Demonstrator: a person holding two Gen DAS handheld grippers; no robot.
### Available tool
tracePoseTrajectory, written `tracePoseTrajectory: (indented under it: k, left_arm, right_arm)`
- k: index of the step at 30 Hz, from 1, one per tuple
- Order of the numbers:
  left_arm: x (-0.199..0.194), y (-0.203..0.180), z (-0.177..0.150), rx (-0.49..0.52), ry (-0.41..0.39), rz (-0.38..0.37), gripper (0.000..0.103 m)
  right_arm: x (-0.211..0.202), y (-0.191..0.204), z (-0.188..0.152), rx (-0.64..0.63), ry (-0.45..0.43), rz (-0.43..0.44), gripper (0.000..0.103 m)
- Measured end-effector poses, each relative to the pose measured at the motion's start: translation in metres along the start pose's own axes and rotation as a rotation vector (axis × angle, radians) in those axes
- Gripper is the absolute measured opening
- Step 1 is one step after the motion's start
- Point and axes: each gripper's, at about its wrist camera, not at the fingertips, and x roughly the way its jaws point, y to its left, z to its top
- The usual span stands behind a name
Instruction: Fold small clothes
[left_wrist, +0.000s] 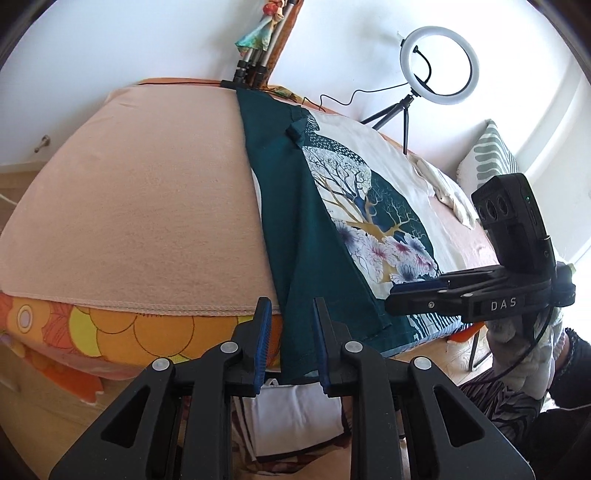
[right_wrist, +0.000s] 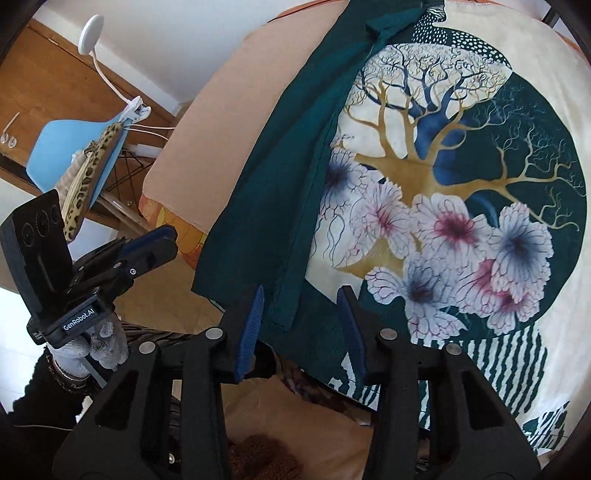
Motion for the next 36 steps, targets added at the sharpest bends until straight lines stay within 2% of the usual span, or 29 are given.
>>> tracePoseTrajectory:
  k: [3,4,7,10,13,17,19,21,22,23,24,26,27,28,29,30,31,32,36]
  left_arm:
    - [0.000,0.003,0.000,-0.016,0.004,-0.006,0.020]
    - [0.000,0.003,-0.001,-0.017,0.005,-0.005,0.020]
    - [-0.001,0.003,0.000,-0.013,0.002,-0.007,0.020]
    - [-0.002,0.002,0.000,-0.007,-0.002,-0.005,0.020]
    - [-0.001,0.002,-0.001,-0.006,0.002,0.001,0.020]
    - [0.004,0.003,-0.002,-0.012,0.027,-0.005,0.020]
    - [0.005,0.002,-0.003,-0.007,0.034,-0.004,0.020]
    - [0.004,0.000,-0.002,0.001,0.031,0.000,0.020]
    - [0.004,0.000,-0.002,0.004,0.028,0.002,0.020]
    - [0.003,-0.001,-0.002,0.007,0.026,0.005,0.020]
    - [0.004,-0.001,-0.002,0.009,0.027,0.007,0.020]
    - [0.004,0.000,-0.002,0.004,0.030,0.008,0.020]
    - [0.005,0.001,-0.002,0.002,0.031,0.009,0.020]
    - [0.005,0.001,-0.002,0.001,0.032,0.010,0.020]
    - [0.005,0.001,-0.002,0.000,0.032,0.010,0.020]
    - [0.005,0.001,-0.002,-0.001,0.031,0.010,0.020]
    - [0.005,0.002,-0.002,-0.002,0.031,0.011,0.020]
    - [0.005,0.002,-0.002,-0.003,0.031,0.011,0.020]
    - [0.004,0.002,-0.003,-0.004,0.033,0.009,0.020]
  right_arm:
    - [0.005,0.005,0.000,-0.016,0.001,-0.008,0.044]
    - [0.005,0.007,0.000,-0.021,0.004,-0.007,0.039]
    - [0.012,0.011,-0.001,-0.036,0.034,-0.005,0.012]
    - [0.016,0.011,-0.001,-0.022,0.044,-0.001,0.004]
    - [0.007,0.000,-0.001,0.038,0.034,0.049,0.003]
    - [-0.005,-0.008,-0.005,0.034,0.014,0.020,0.003]
    - [-0.010,-0.010,-0.005,0.041,-0.014,0.044,0.003]
    - [-0.009,-0.010,-0.002,0.047,-0.009,0.080,0.009]
    - [-0.008,-0.010,-0.001,0.056,-0.008,0.100,0.026]
    - [-0.007,-0.009,-0.001,0.062,-0.014,0.099,0.052]
    - [-0.006,-0.009,-0.001,0.062,-0.023,0.091,0.059]
    - [0.002,-0.003,-0.002,0.046,-0.005,0.085,0.060]
    - [0.008,0.001,-0.003,0.038,0.007,0.077,0.058]
    - [0.011,0.005,-0.004,0.022,0.008,0.065,0.050]
    - [0.013,0.010,-0.004,-0.007,0.005,0.035,0.038]
    - [0.014,0.013,-0.005,-0.033,0.008,0.008,0.032]
    - [0.016,0.015,-0.004,-0.049,0.021,-0.004,0.009]
    - [0.019,0.015,-0.004,-0.043,0.048,0.002,0.005]
    - [0.010,0.001,-0.007,0.007,0.043,0.048,0.004]
